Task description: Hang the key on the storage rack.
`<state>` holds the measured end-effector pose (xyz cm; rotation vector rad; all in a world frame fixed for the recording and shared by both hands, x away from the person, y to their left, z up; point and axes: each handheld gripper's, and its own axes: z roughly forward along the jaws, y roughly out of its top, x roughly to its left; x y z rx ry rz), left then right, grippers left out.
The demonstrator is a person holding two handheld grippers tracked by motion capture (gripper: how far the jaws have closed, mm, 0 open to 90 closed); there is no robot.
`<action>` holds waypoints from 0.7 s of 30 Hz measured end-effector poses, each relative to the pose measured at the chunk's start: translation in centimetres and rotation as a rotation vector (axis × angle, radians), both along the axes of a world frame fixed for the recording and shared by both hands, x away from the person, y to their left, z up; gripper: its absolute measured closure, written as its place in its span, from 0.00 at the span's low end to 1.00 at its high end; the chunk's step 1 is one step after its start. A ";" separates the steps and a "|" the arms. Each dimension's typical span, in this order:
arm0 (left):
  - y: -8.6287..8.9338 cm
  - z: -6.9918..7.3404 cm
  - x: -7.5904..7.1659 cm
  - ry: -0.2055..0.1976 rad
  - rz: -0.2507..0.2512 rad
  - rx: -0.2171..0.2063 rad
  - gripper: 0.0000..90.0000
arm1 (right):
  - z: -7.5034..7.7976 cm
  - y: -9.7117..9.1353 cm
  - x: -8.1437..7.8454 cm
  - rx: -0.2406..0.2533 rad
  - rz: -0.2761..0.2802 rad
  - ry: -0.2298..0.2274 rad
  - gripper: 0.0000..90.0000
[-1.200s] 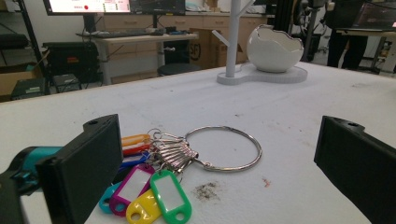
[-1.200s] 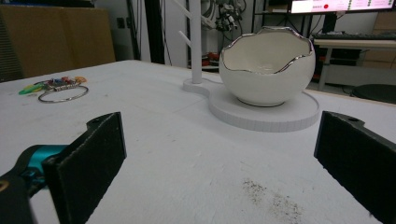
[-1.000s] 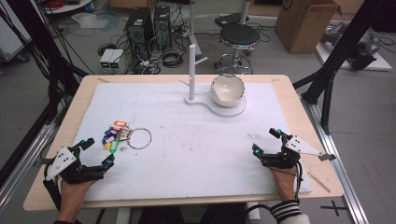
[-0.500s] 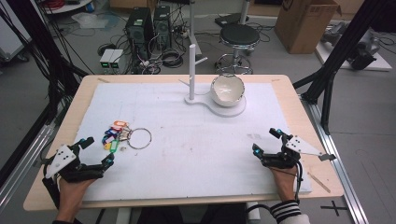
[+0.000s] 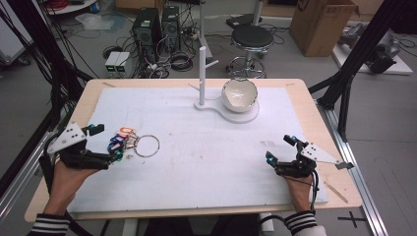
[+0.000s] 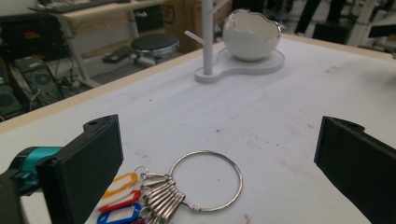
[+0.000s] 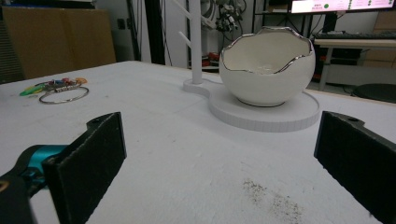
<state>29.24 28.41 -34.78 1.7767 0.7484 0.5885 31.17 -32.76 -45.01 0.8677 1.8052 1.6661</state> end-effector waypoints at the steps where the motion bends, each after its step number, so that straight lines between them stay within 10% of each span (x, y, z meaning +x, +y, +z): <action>1: -0.3 0.3 0.3 0.012 -0.011 0.009 0.02 | 0.0 0.0 0.0 0.001 0.002 0.001 0.02; 21: -5.4 2.9 5.7 0.282 -0.108 0.318 0.02 | 0.0 0.0 0.0 0.000 0.000 0.000 0.02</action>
